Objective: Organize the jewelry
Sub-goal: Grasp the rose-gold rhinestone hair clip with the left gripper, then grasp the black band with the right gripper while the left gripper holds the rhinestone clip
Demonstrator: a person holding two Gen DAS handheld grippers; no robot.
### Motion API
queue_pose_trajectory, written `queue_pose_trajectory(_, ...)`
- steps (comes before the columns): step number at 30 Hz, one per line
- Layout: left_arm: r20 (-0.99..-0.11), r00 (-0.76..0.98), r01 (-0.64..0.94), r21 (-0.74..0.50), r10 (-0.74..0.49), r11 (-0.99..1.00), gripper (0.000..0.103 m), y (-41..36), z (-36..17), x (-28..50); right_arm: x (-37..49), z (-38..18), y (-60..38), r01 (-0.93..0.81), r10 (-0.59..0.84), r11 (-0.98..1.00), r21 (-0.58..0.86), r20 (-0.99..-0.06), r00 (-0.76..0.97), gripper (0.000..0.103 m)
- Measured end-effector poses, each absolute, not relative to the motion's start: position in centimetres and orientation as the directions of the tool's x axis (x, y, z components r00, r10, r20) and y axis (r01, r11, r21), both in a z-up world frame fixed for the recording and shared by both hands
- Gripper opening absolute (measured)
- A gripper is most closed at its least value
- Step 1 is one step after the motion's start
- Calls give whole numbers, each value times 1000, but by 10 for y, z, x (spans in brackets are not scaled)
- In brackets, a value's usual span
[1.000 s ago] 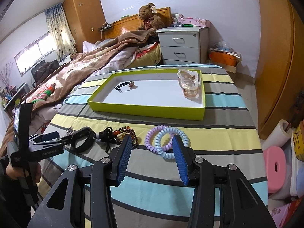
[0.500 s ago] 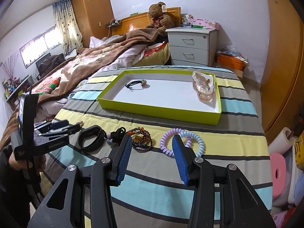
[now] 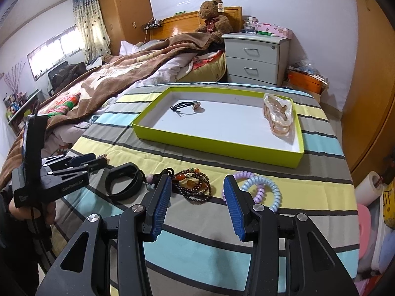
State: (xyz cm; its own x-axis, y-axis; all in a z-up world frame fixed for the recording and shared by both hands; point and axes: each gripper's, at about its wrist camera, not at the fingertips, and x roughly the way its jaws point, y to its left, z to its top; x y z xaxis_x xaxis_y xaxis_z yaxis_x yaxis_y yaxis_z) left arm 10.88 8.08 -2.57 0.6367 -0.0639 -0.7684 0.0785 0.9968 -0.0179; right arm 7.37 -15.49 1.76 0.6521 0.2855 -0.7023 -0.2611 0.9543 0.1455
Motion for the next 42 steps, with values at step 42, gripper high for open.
queue_pose_trajectory(42,-736,676,-29,-79,-39,996,34,142,-6,80,95,-31,-6,-609,363,792,44,-835,412,6)
